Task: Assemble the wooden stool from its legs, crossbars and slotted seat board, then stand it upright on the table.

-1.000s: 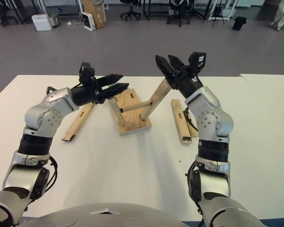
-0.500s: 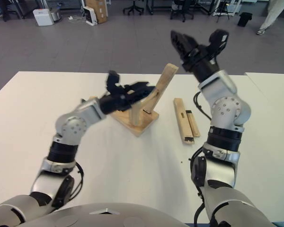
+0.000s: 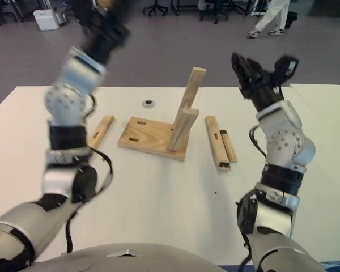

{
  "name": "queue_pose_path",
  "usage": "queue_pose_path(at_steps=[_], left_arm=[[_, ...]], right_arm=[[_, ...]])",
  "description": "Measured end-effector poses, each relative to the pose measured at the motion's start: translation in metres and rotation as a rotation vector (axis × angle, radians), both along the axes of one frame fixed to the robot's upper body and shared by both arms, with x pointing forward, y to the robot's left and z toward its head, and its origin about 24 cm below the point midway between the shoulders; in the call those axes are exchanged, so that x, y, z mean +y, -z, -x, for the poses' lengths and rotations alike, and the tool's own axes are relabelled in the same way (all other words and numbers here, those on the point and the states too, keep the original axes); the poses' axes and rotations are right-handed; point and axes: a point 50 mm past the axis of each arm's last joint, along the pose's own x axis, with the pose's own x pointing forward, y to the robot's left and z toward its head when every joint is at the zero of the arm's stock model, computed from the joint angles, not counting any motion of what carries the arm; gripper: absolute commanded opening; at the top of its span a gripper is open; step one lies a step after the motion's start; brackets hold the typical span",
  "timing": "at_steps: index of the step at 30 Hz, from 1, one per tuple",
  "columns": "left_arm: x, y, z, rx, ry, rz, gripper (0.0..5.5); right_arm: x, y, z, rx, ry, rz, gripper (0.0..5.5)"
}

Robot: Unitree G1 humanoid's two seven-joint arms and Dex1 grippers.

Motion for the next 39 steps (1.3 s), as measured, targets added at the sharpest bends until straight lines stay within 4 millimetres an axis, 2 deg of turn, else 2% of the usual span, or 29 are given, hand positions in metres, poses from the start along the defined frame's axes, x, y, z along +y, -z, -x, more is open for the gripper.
queue_pose_path(at_steps=[1,2,4,5,6,8,10,12,16,19,22,26,28,31,33,35,37,39], left_arm=[[0.011,0.024,-0.014,0.056,-0.099,-0.134,3.03],[0.013,0.051,-0.023,0.106,-0.167,-0.304,3.03],[0.017,0.102,-0.036,0.157,-0.282,-0.738,3.03],[0.02,0.132,-0.037,0.177,-0.282,-0.971,3.03],[0.022,0.151,-0.036,0.185,-0.262,-1.119,3.03],[0.03,0.201,-0.025,0.209,-0.149,-1.466,3.03],[0.032,0.224,-0.016,0.197,-0.066,-1.624,3.03],[0.027,0.23,-0.012,0.139,-0.031,-1.672,3.03],[0.015,0.232,-0.007,-0.036,0.044,-1.752,3.03],[0.009,0.233,0.0,-0.251,0.138,-1.875,3.03],[0.014,0.231,0.012,-0.524,0.266,-1.971,3.03],[0.019,0.231,0.031,-0.72,0.377,-1.919,3.03],[0.015,0.231,0.042,-0.81,0.437,-1.87,3.03],[0.011,0.231,0.055,-0.788,0.514,-1.73,3.03],[0.013,0.249,0.075,-0.701,0.676,-1.657,3.03],[0.014,0.252,0.09,-0.624,0.786,-1.559,3.03],[0.015,0.256,0.106,-0.526,0.93,-1.465,3.03],[0.016,0.268,0.139,-0.326,1.19,-1.302,3.03]], right_arm=[[-0.001,0.009,0.003,0.044,0.016,0.061,3.41],[0.005,0.017,0.006,0.084,0.004,0.119,3.41],[0.015,0.046,0.018,0.197,-0.034,0.203,3.41],[0.024,0.064,0.028,0.267,-0.079,0.255,3.41],[0.032,0.077,0.036,0.319,-0.123,0.298,3.41],[0.07,0.11,0.066,0.432,-0.344,0.427,3.41],[0.102,0.124,0.091,0.47,-0.546,0.504,3.41],[0.12,0.12,0.103,0.438,-0.667,0.52,3.41],[0.126,0.122,0.104,0.433,-0.643,0.586,3.41],[0.122,0.125,0.1,0.451,-0.582,0.606,3.41],[0.107,0.133,0.096,0.507,-0.506,0.623,3.41],[0.099,0.138,0.095,0.536,-0.474,0.65,3.41],[0.097,0.141,0.096,0.55,-0.47,0.649,3.41],[0.098,0.143,0.094,0.542,-0.466,0.637,3.41],[0.099,0.142,0.091,0.525,-0.465,0.63,3.41],[0.099,0.142,0.084,0.509,-0.46,0.633,3.41],[0.098,0.142,0.074,0.498,-0.448,0.646,3.41],[0.096,0.142,0.06,0.48,-0.435,0.687,3.41]])
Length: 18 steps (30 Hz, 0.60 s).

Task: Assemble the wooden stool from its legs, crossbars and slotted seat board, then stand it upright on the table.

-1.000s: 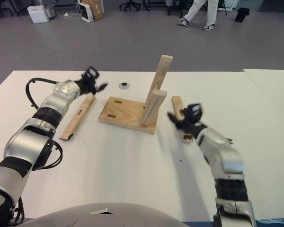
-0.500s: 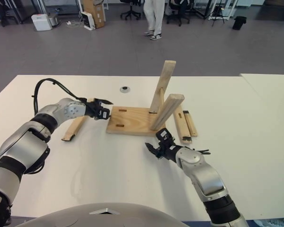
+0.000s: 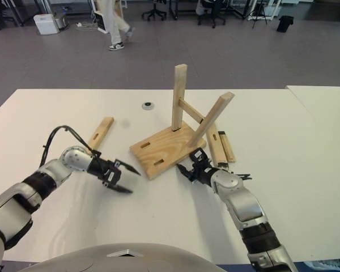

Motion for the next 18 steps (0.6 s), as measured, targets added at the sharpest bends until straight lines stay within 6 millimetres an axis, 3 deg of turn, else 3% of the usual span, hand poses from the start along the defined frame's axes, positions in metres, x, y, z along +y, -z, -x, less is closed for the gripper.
queue_pose_path(at_steps=[2,4,5,7,8,9,11,13,15,18], left_arm=[[-0.002,0.006,0.018,0.193,0.005,-0.009,3.03],[-0.001,0.001,0.014,0.349,-0.108,-0.013,3.03],[0.003,-0.012,-0.004,0.382,-0.225,0.03,3.03],[0.008,-0.071,-0.074,0.206,-0.488,0.249,3.03],[0.01,-0.092,-0.094,0.134,-0.568,0.337,3.03],[0.011,-0.099,-0.105,0.107,-0.625,0.382,3.03],[0.023,-0.073,-0.115,0.119,-0.796,0.336,3.03],[0.042,-0.034,-0.114,0.073,-0.98,0.124,3.03],[0.048,-0.009,-0.109,-0.003,-1.021,-0.061,3.03],[0.036,-0.003,-0.113,-0.135,-1.027,-0.104,3.03]], right_arm=[[-0.002,0.0,-0.005,-0.011,0.001,0.018,3.41],[-0.004,0.0,-0.009,-0.021,0.0,0.033,3.41],[-0.005,0.001,-0.009,-0.02,-0.003,0.035,3.41],[-0.006,0.001,-0.01,-0.02,-0.007,0.035,3.41],[-0.005,0.001,-0.011,-0.021,-0.013,0.033,3.41],[-0.005,0.002,-0.011,-0.02,-0.022,0.029,3.41],[-0.005,0.002,-0.011,-0.03,-0.036,0.025,3.41],[-0.005,0.003,-0.012,-0.038,-0.063,0.048,3.41],[-0.005,0.005,-0.012,-0.041,-0.071,0.053,3.41],[-0.005,0.005,-0.013,-0.043,-0.082,0.053,3.41]])
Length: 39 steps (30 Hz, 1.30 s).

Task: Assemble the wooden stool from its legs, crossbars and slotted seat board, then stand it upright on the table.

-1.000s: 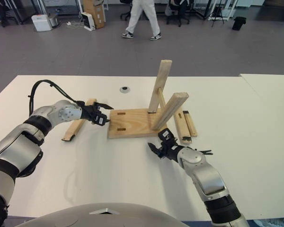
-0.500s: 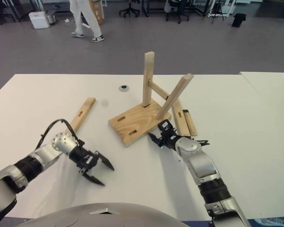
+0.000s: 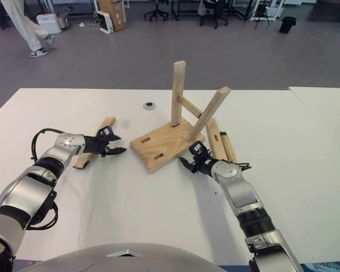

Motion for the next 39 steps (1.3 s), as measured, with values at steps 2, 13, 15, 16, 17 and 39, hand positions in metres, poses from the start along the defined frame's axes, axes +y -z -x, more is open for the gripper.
queue_pose_path(at_steps=[2,13,15,16,17,39], left_arm=[[-0.004,0.002,-0.002,-0.039,-0.039,0.0,3.03],[0.001,-0.01,-0.021,-0.241,-0.045,-0.366,3.03],[-0.012,-0.011,-0.023,-0.239,-0.027,-0.324,3.03],[-0.021,-0.011,-0.023,-0.237,-0.001,-0.302,3.03],[-0.033,-0.01,-0.022,-0.232,0.043,-0.272,3.03],[-0.023,-0.004,0.038,-0.208,0.468,0.033,3.03]], right_arm=[[0.0,0.0,0.0,-0.002,-0.003,-0.002,3.41],[0.005,0.002,0.0,0.006,-0.055,0.011,3.41],[0.006,0.001,0.0,0.001,-0.053,0.007,3.41],[0.007,0.001,-0.001,-0.001,-0.051,0.004,3.41],[0.009,0.002,-0.001,-0.003,-0.044,-0.002,3.41],[0.005,0.002,0.003,-0.026,0.025,-0.035,3.41]])
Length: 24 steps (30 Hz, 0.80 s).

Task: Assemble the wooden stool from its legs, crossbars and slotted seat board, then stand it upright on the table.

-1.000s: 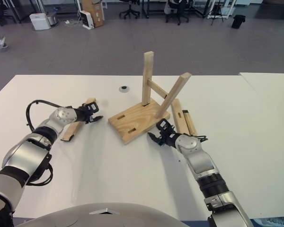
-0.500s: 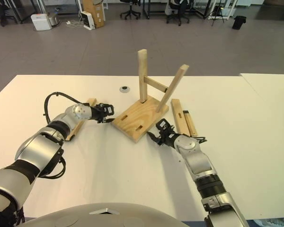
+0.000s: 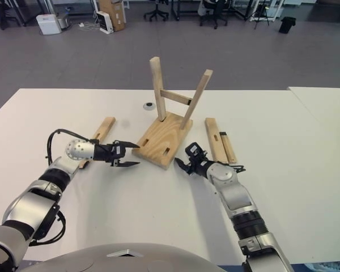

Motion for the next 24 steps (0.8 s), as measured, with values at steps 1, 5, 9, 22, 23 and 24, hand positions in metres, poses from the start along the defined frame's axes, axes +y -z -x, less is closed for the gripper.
queue_pose_path(at_steps=[1,5,9,22,23,24], left_arm=[[0.009,-0.002,-0.002,-0.012,-0.024,-0.025,3.03],[0.043,-0.053,-0.038,-0.105,-0.261,0.096,3.03],[0.052,-0.086,-0.068,-0.262,-0.47,0.075,3.03],[-0.021,-0.002,-0.047,-0.068,-0.352,-0.101,3.03],[-0.026,-0.001,-0.045,-0.056,-0.313,-0.093,3.03],[-0.028,-0.002,-0.044,-0.04,-0.284,-0.089,3.03]], right_arm=[[-0.001,0.0,0.0,0.0,0.003,0.003,3.41],[-0.007,-0.001,0.0,0.0,0.015,0.014,3.41],[-0.007,-0.001,0.0,0.002,0.012,0.014,3.41],[-0.004,0.001,0.003,0.002,0.017,0.025,3.41],[-0.004,0.001,0.002,0.002,0.016,0.025,3.41],[-0.005,0.001,0.002,0.002,0.017,0.028,3.41]])
